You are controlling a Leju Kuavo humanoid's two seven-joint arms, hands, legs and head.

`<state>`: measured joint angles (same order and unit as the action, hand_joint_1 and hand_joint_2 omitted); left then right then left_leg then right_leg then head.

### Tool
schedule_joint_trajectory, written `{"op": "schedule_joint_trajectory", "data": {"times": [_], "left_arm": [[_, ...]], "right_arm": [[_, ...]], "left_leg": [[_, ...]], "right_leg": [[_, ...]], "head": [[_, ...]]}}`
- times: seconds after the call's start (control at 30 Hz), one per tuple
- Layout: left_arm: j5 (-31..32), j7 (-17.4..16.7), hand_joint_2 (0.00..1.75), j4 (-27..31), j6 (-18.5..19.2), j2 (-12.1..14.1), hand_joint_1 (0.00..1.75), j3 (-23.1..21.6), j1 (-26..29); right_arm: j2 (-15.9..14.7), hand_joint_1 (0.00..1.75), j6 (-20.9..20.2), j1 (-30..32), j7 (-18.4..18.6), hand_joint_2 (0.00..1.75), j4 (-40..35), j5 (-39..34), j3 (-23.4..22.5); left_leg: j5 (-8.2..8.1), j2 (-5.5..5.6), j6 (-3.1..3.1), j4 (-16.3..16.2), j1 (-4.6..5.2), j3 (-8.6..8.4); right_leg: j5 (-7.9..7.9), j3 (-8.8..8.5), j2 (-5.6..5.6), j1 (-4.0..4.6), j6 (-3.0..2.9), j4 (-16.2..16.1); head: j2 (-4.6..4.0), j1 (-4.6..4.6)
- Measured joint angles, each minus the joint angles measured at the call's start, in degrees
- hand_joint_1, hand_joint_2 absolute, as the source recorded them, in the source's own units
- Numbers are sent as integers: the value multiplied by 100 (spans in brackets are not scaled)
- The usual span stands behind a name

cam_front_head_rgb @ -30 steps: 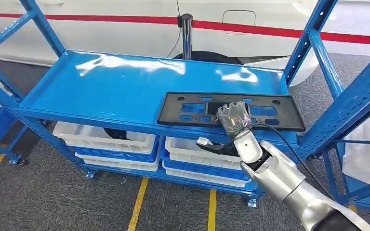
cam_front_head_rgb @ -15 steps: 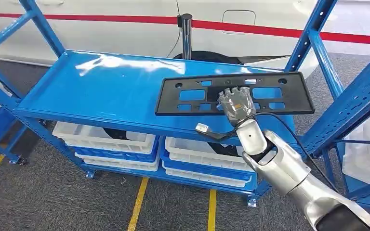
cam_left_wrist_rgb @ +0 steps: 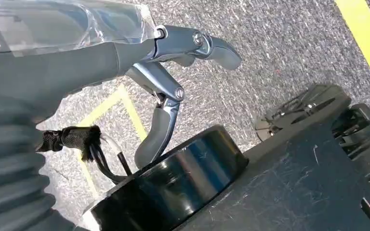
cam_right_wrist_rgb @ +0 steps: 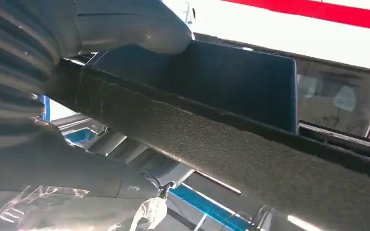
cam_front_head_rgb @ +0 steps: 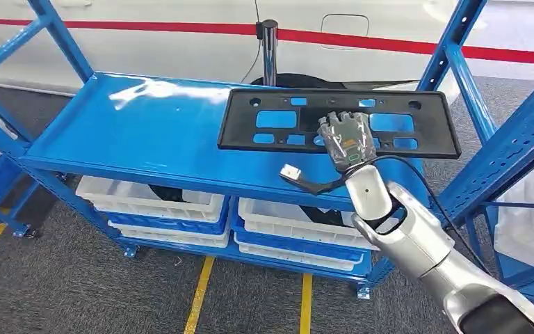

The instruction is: Take the parts from the cabinet and place them on the table.

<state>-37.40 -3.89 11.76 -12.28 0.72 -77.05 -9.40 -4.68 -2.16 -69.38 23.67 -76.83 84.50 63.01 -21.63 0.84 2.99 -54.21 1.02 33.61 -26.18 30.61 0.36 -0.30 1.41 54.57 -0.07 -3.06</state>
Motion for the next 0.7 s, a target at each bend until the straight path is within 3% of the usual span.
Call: {"op": "schedule_joint_trajectory", "data": {"times": [0.37, 0.47, 0.5, 0.53, 0.57, 0.6, 0.63, 0.67, 0.7], "left_arm": [[22, -61, 175, -2, 66, 11, 0, 0, -15], [22, -72, 175, -2, 66, 11, 0, 0, -19], [33, -72, 175, 0, 66, 6, 0, 0, -31], [33, -81, 175, 0, 66, -4, 0, 0, -37], [33, -81, 175, 0, 66, -9, 0, 0, -38], [31, -81, 175, 0, 66, -11, 0, 0, -36], [31, -81, 175, 0, 66, -20, 0, 0, -35], [31, -81, 175, 0, 66, -24, 0, 0, -34], [26, -81, 175, 0, 66, -26, 0, 0, -33]], "right_arm": [[-13, 175, 186, 138, 0, 175, -39, -138, -20], [-15, 175, 201, 167, 0, 175, -39, -175, -26], [-15, 175, 214, 169, 0, 175, -39, -181, -37], [-17, 175, 221, 190, 0, 175, -37, -188, -61], [-17, 175, 231, 190, 0, 175, -37, -190, -66], [-22, 175, 243, 198, 0, 175, -37, -195, -66], [-30, 175, 243, 230, 2, 175, -31, -203, -66], [-39, 175, 243, 265, 2, 175, -26, -210, -66], [-53, 175, 243, 313, 2, 175, -17, -219, -66]], "left_leg": [[-25, 0, 33, -25, 35, 15], [-10, 0, 69, -30, 51, 16], [35, -15, 108, 45, -3, -10], [61, -25, 122, 91, -33, -39], [66, -35, 132, 94, -44, -36], [66, -41, 131, 94, -53, -32], [67, -44, 131, 94, -58, -29], [67, -45, 129, 93, -69, -24], [76, -46, 115, 92, -89, -23]], "right_leg": [[-4, 3, -1, -22, 17, -6], [18, 0, -1, -37, 59, -13], [-3, -5, 3, -6, 85, -8], [-114, 11, -1, -34, 108, 79], [-262, 93, 0, -25, 122, 258], [-603, 342, -1, -43, 157, 843], [-810, 552, -1, -59, 184, 1322], [-930, 706, -2, -73, 206, 1672], [-930, 801, -2, -94, 233, 1882]], "head": [[0, 0], [0, 0], [0, 0], [0, 0], [0, 2], [0, 2], [0, 0], [0, 2], [0, 0]]}}
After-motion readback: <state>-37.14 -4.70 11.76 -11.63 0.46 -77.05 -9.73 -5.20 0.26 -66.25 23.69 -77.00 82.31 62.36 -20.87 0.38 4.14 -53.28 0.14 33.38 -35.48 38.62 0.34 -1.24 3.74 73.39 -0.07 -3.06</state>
